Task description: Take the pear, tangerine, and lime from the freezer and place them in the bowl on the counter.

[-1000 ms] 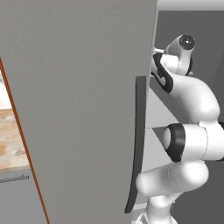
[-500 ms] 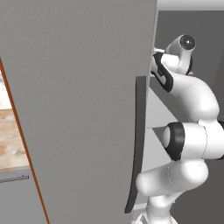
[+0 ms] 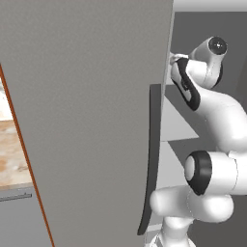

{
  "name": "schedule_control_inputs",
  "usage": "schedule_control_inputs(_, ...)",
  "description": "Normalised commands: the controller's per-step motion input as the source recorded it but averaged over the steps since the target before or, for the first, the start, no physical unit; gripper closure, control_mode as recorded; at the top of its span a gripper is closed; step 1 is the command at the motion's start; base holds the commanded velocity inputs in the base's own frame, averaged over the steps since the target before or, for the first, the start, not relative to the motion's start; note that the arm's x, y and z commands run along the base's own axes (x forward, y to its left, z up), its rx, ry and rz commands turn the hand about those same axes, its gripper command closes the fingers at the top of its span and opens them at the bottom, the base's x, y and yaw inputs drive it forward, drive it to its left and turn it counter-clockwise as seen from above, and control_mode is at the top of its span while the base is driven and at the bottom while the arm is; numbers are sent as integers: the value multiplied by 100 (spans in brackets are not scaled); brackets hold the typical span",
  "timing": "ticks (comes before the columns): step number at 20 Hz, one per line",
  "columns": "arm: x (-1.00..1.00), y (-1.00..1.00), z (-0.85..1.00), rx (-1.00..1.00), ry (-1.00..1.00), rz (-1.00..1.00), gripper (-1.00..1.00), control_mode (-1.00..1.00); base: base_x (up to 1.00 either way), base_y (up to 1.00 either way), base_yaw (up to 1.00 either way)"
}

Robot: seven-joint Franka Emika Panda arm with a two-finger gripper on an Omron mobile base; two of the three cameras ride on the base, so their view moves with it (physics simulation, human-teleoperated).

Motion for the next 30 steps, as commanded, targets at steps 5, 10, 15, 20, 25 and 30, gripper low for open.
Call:
schedule_control_inputs(5,-62,39,17,0,2,0,100,-100,0,0,0)
schedule_control_inputs(10,-88,42,0,0,0,0,100,-100,0,0,0)
schedule_control_inputs(15,-89,20,0,0,0,1,100,-100,0,0,0)
schedule_control_inputs(20,-87,-2,0,0,1,14,100,-100,0,0,0)
schedule_control_inputs(25,-86,6,0,-6,5,16,100,-100,0,0,0)
schedule_control_inputs(30,-100,25,0,-12,7,7,100,-100,0,0,0)
